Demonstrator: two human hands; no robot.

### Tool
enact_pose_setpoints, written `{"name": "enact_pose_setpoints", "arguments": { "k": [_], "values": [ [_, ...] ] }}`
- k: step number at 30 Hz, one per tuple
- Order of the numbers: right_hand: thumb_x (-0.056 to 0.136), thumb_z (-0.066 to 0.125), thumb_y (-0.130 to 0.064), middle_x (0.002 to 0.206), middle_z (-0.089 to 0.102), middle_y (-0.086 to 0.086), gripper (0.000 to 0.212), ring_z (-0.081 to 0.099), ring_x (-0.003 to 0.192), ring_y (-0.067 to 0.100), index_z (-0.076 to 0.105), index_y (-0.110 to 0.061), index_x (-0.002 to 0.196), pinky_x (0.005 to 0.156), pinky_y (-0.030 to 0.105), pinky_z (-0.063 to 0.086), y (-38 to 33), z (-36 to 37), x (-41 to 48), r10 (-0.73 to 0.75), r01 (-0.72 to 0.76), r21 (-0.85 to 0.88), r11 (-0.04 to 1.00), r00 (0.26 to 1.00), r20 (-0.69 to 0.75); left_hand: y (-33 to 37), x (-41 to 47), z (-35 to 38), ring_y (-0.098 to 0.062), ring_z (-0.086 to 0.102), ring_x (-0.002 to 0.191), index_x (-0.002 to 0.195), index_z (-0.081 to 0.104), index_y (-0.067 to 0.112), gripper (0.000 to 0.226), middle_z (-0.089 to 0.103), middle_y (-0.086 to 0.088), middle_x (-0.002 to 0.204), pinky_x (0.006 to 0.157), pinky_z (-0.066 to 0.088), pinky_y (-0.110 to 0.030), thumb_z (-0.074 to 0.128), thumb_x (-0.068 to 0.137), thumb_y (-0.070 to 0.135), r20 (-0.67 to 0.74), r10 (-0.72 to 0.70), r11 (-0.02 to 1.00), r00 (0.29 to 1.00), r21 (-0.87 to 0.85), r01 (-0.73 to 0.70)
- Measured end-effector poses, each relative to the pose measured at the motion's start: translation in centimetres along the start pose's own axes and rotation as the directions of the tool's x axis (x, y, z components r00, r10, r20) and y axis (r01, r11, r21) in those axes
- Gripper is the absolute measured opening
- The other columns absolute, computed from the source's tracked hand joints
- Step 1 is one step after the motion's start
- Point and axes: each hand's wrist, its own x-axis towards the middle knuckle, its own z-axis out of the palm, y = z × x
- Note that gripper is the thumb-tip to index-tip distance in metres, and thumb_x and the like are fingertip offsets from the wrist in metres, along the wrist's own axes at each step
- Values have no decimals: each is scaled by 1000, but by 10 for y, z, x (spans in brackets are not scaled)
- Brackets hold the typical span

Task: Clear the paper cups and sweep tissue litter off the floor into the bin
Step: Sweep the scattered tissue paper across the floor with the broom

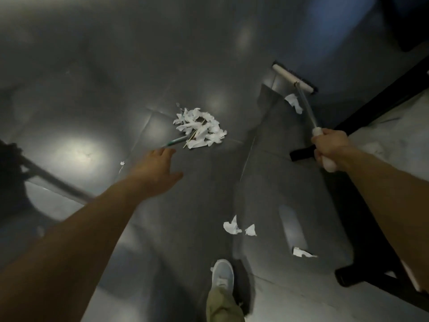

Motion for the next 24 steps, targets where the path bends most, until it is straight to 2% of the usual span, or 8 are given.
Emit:
{"name": "enact_pose_setpoints", "arguments": {
  "k": [4, 7, 10, 12, 14, 18, 20, 24],
  "values": [
    [101, 40, -16, 74, 47, 11, 15, 40, 55, 20, 48, -6, 110, 32, 18, 37, -11, 3, 26, 101, -102, 9, 995, 994, 50, 9, 29, 3, -26, 30, 136, 145, 28, 15, 65, 31, -10, 150, 110, 30, -35, 56, 91, 38, -3, 11, 1000, 1000, 11, -11],
    [99, 39, -7, 68, 46, 12, 11, 41, 54, 21, 47, -4, 106, 49, 34, 38, -15, 22, 24, 130, -127, -33, 991, 985, 114, 6, 38, 6, -25, 28, 138, 146, 28, 14, 65, 29, -9, 151, 110, 28, -34, 56, 92, 37, 8, -10, 1000, 1000, 13, 10],
    [94, 39, -3, 65, 49, 12, 21, 44, 55, 20, 57, 5, 88, 49, 30, 41, -14, 50, 4, 92, -82, -60, 995, 975, 203, 1, 33, 9, -26, 25, 139, 147, 26, 13, 66, 27, -9, 152, 111, 26, -32, 55, 93, 35, 17, -39, 999, 999, 7, 39],
    [91, 39, 0, 62, 49, 12, 22, 46, 53, 21, 51, 0, 73, 46, 28, 41, -17, 68, -23, 32, -16, -68, 998, 970, 241, -2, 23, 11, -26, 27, 138, 147, 26, 12, 65, 29, -10, 151, 110, 26, -31, 55, 93, 36, 18, -50, 999, 999, 4, 50],
    [88, 38, 3, 64, 48, 13, 10, 46, 51, 21, 47, -1, 89, 44, 29, 39, -17, 87, -52, 16, -10, -22, 1000, 957, 288, -7, 9, 13, -26, 29, 137, 147, 26, 13, 66, 30, -9, 150, 109, 28, -31, 55, 93, 37, 20, -59, 998, 998, -4, 59],
    [88, 36, 1, 79, 49, 15, 41, 46, 46, 20, 39, -6, 129, 31, 18, 36, -13, 118, -112, -9, 21, -24, 999, 914, 406, -24, -32, 19, -25, 29, 137, 147, 26, 12, 66, 31, -9, 150, 109, 27, -29, 54, 93, 37, 1, -53, 998, 999, -26, 53],
    [89, 35, -1, 78, 49, 14, 48, 47, 46, 19, 35, -11, 136, 31, 17, 35, -7, 129, -145, -27, 72, -82, 994, 890, 456, -36, -57, 25, -25, 28, 138, 147, 26, 11, 65, 30, -8, 151, 109, 25, -27, 54, 93, 37, -10, -50, 998, 999, -25, 50],
    [89, 36, -5, 78, 49, 9, 53, 50, 53, 19, 31, -18, 141, 42, 26, 39, 21, 149, -207, -52, 199, -223, 954, 847, 530, -69, -111, 47, -25, 28, 138, 146, 26, 11, 66, 31, -8, 151, 109, 23, -27, 54, 93, 37, -12, -70, 997, 997, -21, 70]
  ]
}}
